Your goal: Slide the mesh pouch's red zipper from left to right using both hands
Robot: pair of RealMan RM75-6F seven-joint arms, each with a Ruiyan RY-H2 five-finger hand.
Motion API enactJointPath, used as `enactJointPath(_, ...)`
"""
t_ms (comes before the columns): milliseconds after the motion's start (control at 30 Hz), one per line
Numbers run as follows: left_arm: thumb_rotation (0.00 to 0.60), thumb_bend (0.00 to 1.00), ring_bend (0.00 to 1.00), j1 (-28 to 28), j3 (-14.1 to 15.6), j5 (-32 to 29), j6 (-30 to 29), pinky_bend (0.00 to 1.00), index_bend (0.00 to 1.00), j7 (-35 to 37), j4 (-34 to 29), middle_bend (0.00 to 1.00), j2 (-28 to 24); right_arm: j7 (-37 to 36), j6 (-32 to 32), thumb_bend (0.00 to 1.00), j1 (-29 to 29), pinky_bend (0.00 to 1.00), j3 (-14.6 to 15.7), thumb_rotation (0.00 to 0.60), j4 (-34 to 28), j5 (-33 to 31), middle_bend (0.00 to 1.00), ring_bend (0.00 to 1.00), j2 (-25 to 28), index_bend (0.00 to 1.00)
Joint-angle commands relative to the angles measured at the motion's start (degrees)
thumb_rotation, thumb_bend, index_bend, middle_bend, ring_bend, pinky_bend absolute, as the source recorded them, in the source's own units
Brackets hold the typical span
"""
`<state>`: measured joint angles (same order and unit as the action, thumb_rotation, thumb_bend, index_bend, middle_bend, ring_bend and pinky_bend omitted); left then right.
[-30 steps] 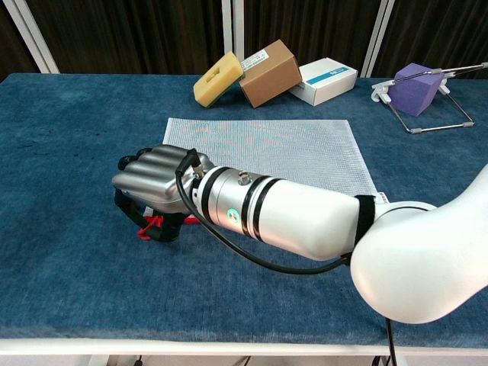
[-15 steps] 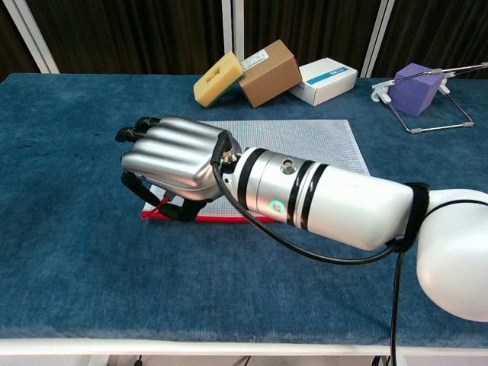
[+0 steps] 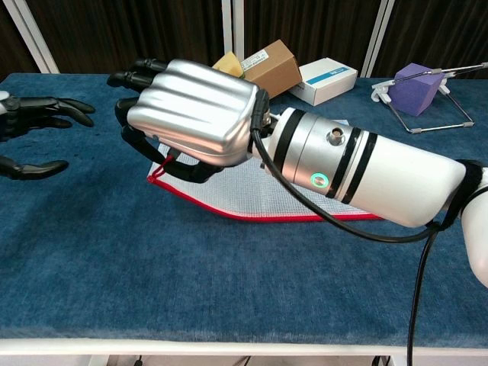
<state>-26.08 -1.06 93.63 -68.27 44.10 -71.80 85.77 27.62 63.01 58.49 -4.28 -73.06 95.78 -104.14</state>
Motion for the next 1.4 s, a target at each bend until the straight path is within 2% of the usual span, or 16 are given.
enactJointPath(33,0.6,0.31,0.02,-3.0,-0.73,0.72,2.16,0.09,0.3,1.16,3.05,0.1,3.23,0.16,0.2,0.45,-0.3,0.11,-0.43,0.6,-0.44,0.12,0.3,0.04,0.53,0.69)
enactJointPath(300,0.6,0.3,0.02,-7.71,-0.84,2.0,4.12,0.09,0.33,-0.31,9.31,0.1,9.65,-0.29,0.13,0.45,-0.91,0.11,-1.49,0.6,-1.07,0.03,0.3,0.04,1.75,0.69)
enactJointPath(500,0.6,0.28,0.02,-8.95,-0.33,2.38,3.21,0.09,0.36,-1.72,12.16,0.1,12.25,-0.61,-0.25,0.45,-1.04,0.1,-2.14,0.6,-0.97,-0.1,0.29,0.04,1.96,0.7)
enactJointPath(900,0.6,0.27,0.02,-10.61,0.34,2.5,1.48,0.09,0.44,-2.88,15.21,0.1,16.47,-1.67,-1.47,0.45,-0.64,0.1,-3.22,0.6,-0.25,-0.55,0.29,0.04,0.94,0.7)
enactJointPath(1200,0.6,0.27,0.02,-11.14,1.19,2.28,0.88,0.09,0.48,-3.28,16.18,0.1,17.26,-2.25,-1.25,0.45,-0.95,0.1,-3.18,0.6,-0.31,-0.17,0.3,0.04,1.01,0.7)
enactJointPath(1400,0.6,0.31,0.02,-11.5,1.6,1.77,1.25,0.09,0.5,-2.66,17.1,0.11,18.1,-2.71,-1.04,0.45,-1.18,0.1,-3.09,0.6,-0.3,0.11,0.3,0.04,1.0,0.7)
